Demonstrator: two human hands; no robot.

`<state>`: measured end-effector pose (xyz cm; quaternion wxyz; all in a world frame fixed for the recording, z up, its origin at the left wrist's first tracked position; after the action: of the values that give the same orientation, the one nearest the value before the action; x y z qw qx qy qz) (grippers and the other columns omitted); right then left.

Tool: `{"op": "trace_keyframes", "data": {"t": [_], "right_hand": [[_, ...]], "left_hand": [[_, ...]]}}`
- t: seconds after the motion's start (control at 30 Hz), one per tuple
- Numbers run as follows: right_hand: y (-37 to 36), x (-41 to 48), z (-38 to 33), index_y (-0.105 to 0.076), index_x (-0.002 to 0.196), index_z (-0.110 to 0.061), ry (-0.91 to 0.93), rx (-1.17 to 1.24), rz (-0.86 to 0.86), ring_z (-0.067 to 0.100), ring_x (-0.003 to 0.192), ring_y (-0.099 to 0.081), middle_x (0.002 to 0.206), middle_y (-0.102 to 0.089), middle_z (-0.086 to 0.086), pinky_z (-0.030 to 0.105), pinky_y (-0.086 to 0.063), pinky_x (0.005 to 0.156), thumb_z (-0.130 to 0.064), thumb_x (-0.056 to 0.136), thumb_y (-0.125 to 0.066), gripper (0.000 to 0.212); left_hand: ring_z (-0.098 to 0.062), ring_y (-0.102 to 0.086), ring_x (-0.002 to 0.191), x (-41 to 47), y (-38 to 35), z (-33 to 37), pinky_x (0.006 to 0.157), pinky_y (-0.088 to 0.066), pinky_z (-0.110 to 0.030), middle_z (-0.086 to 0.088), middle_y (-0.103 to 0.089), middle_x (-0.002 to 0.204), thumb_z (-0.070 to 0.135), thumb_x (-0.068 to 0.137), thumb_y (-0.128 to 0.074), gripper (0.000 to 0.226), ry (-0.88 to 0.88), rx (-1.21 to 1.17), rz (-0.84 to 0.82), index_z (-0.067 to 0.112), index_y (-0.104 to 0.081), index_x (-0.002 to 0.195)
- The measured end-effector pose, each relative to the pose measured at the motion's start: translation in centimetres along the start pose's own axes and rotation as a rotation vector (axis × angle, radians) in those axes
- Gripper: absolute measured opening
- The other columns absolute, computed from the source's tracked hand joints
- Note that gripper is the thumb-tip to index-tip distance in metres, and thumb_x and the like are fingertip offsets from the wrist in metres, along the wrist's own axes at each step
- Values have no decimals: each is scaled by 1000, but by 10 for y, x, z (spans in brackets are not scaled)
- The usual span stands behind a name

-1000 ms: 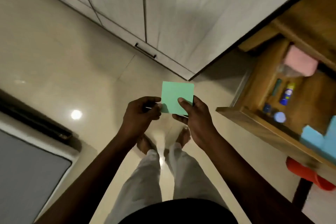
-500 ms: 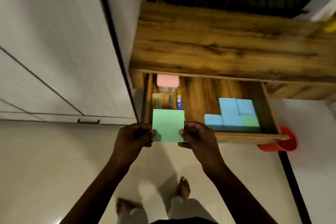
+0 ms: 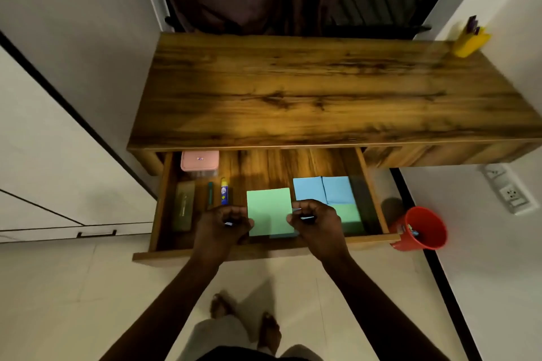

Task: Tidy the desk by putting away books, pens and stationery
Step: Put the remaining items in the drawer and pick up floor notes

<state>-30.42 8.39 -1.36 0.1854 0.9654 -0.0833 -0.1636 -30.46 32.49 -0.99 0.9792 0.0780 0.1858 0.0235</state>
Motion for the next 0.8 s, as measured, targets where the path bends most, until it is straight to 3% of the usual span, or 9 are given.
{"op": "trace_keyframes", "data": {"t": [0.13, 0.23, 0.4, 0.5, 0.6, 0.7, 0.8], "right_hand": [[2, 28, 14, -75, 93, -32, -53, -56, 1, 12, 77, -75, 87, -78, -7, 46, -64, 82, -18, 80, -86, 22], [-4, 54, 18, -78, 100, -23, -67, -124, -31, 11, 77, -74, 91, -78, -7, 43, -63, 86, -14, 83, -82, 20], [-8, 94, 24, -79, 102, -18, -65, -264, -35, 3, 77, -71, 92, -75, -8, 19, -57, 75, -4, 83, -77, 24], [-18, 121, 26, -77, 110, -15, -67, -320, -24, 12, 85, -74, 101, -77, -1, 29, -62, 83, -6, 84, -76, 27], [-24, 140, 37, -76, 115, -13, -107, -349, -5, 18, 91, -75, 107, -77, 3, 35, -62, 87, -9, 85, -77, 30], [-23, 149, 50, -76, 115, -14, -134, -385, 16, 19, 93, -74, 108, -77, 4, 36, -61, 88, -12, 85, -78, 31], [-25, 161, 58, -75, 117, -13, -144, -395, 11, 21, 95, -74, 112, -77, 6, 38, -62, 89, -12, 85, -78, 33]], "left_hand": [[-19, -77, 74, 32, -18, -14, 70, -65, -44, -2, -77, 89, 8, 80, -85, 26, 107, 49, -26, 18, -75, 102], [-22, -76, 67, 65, -25, -18, 68, -64, -41, -2, -78, 85, 10, 81, -85, 25, 102, 83, -49, 26, -73, 96], [-28, -75, 64, 113, -46, -32, 68, -65, -49, -7, -76, 80, 4, 81, -82, 24, 117, 118, -83, 14, -73, 101], [-33, -75, 71, 144, -53, -35, 68, -63, -55, -14, -75, 86, -2, 82, -76, 20, 93, 180, -91, 12, -72, 96], [-28, -74, 65, 174, -63, -50, 61, -62, -53, -10, -74, 76, 5, 82, -72, 8, 68, 310, -133, 12, -74, 84], [-24, -72, 65, 186, -72, -58, 57, -61, -45, -4, -71, 70, 11, 83, -70, 14, 47, 441, -161, 19, -71, 72], [-17, -67, 71, 192, -78, -41, 55, -42, -15, 4, -65, 74, 16, 89, -70, 18, -16, 533, -140, 23, -68, 73]]}}
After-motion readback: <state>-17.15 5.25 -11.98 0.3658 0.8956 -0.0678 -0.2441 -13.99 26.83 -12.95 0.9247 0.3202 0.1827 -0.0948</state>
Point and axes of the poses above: each hand's wrist, its own x-axis towards the middle knuckle, its own y-axis out of the back of the hand, z = x × y, the point moved 7 cm from there along x, towards the middle knuckle
